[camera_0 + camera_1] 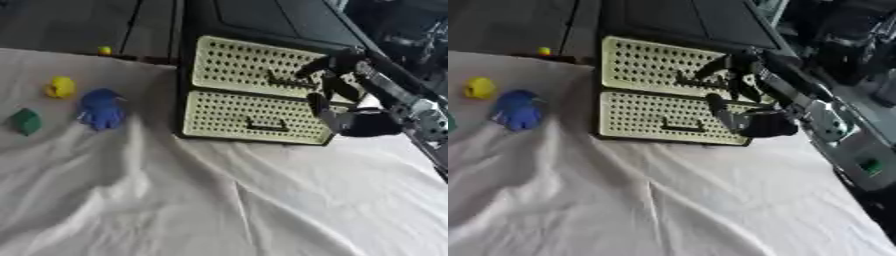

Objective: Pick up objects from table and place into drawer.

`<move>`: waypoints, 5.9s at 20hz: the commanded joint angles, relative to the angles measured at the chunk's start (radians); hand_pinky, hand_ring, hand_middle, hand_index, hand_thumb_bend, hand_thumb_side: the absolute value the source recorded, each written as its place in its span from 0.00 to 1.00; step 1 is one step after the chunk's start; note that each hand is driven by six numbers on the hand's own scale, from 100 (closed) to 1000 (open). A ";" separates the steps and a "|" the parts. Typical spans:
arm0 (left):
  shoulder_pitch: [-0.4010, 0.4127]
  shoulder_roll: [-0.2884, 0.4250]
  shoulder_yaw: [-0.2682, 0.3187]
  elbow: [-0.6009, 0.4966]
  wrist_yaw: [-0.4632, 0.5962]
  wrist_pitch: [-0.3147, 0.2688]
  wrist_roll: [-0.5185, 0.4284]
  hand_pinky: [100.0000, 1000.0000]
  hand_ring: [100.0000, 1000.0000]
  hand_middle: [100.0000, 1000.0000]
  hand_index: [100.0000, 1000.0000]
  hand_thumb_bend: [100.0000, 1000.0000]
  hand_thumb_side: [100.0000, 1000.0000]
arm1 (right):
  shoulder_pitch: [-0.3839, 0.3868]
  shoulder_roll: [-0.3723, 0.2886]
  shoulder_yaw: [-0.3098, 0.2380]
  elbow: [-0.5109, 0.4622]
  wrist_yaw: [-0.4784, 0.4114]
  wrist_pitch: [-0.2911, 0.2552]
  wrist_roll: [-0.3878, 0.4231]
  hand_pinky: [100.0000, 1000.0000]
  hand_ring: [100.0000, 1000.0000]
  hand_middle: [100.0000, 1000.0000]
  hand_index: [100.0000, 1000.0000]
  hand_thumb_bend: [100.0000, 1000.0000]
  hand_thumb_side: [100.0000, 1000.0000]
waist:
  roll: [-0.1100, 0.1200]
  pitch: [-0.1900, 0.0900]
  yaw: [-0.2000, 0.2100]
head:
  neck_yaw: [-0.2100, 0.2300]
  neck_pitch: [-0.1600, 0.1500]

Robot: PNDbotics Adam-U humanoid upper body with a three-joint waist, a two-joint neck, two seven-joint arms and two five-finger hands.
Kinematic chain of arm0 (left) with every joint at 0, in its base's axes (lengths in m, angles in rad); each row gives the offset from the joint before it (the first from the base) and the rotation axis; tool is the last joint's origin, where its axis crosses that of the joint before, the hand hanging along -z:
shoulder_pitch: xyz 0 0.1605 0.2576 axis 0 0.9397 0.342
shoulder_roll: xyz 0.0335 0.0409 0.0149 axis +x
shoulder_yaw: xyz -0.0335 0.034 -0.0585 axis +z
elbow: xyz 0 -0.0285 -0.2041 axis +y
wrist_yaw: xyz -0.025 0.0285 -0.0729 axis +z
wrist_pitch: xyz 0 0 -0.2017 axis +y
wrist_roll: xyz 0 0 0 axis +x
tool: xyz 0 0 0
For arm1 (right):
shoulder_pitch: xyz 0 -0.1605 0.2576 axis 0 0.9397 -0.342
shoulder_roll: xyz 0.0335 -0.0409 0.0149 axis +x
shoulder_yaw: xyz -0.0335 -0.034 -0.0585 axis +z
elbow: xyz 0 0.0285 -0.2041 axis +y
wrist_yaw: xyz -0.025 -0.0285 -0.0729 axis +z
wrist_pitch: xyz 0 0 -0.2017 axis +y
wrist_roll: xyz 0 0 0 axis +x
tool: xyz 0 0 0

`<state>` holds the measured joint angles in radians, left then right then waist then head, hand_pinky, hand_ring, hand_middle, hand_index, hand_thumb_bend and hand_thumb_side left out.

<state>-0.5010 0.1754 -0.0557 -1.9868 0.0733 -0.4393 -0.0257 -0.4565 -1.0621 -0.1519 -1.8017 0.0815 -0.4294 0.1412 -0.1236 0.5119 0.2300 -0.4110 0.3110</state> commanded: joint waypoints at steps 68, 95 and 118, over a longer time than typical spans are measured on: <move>-0.008 -0.008 0.001 -0.013 -0.002 0.004 -0.009 0.51 0.52 0.63 0.83 0.10 0.94 | -0.010 -0.042 -0.013 -0.070 0.063 0.038 -0.107 0.22 0.00 0.00 0.73 0.00 0.17 | 0.018 0.004 0.006 | -0.060 -0.044; -0.017 -0.015 -0.002 -0.013 0.002 0.005 -0.018 0.51 0.51 0.63 0.84 0.10 0.95 | -0.018 -0.036 0.022 0.015 0.119 -0.016 -0.022 0.25 0.00 0.00 0.76 0.00 0.17 | 0.007 0.027 0.037 | -0.086 -0.077; -0.016 -0.015 -0.003 -0.013 0.000 0.007 -0.020 0.51 0.51 0.62 0.84 0.10 0.95 | 0.001 -0.041 -0.004 -0.069 0.138 0.026 -0.098 0.24 0.00 0.00 0.84 0.00 0.14 | 0.010 0.031 0.027 | -0.087 -0.084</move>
<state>-0.5100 0.1579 -0.0584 -1.9868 0.0729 -0.4309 -0.0425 -0.4502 -1.0609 -0.1420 -1.8717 0.2121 -0.4074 0.0432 -0.1186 0.5669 0.2592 -0.4947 0.2424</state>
